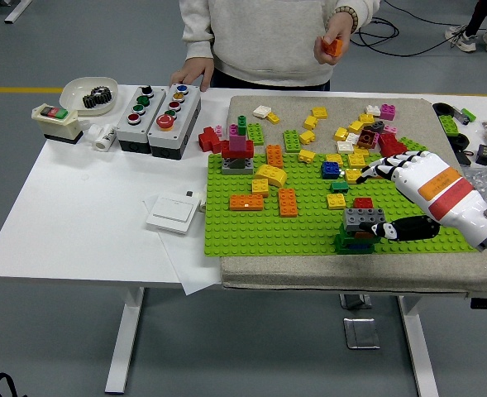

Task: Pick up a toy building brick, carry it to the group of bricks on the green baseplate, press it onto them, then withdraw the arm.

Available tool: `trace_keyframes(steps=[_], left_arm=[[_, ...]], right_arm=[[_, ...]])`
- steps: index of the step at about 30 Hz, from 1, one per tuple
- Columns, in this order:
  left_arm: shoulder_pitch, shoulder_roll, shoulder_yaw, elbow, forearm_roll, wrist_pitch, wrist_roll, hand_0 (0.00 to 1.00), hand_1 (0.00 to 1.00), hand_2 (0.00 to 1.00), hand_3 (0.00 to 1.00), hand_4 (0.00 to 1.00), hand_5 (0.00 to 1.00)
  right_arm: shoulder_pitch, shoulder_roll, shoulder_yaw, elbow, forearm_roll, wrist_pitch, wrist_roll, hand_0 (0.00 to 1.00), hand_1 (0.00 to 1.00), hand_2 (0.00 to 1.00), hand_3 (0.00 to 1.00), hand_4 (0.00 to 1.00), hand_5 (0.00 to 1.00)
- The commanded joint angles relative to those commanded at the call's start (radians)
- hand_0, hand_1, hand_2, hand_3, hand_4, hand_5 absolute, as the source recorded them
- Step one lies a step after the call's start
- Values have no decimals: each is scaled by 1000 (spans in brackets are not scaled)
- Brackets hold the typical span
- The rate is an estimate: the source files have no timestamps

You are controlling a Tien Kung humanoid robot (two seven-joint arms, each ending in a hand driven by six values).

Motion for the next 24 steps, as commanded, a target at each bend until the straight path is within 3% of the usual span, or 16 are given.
trace_keyframes(steps=[12, 15, 16, 24], left_arm=[[2, -1, -2, 0, 2, 1, -1, 645, 710, 730, 580, 653, 647], [1, -2, -2, 0, 1, 1, -1, 645, 710, 730, 580, 653, 647], [1, -2, -2, 0, 1, 2, -1, 645, 710, 731, 581, 652, 647], [-1, -1, -1, 0, -2, 2, -1, 645, 711, 729, 579, 651, 646]], right_arm=[[-42, -11, -3, 19, -46, 19, -3, 559, 575, 662, 574, 703, 399], [-47, -10, -3, 19, -46, 13, 1, 559, 575, 662, 574, 703, 399], [-49, -10, -2, 21, -45, 9, 4, 525, 526, 589, 575, 681, 381], [-70, -17, 3, 56, -40, 1, 11, 512, 520, 578, 573, 674, 373]])
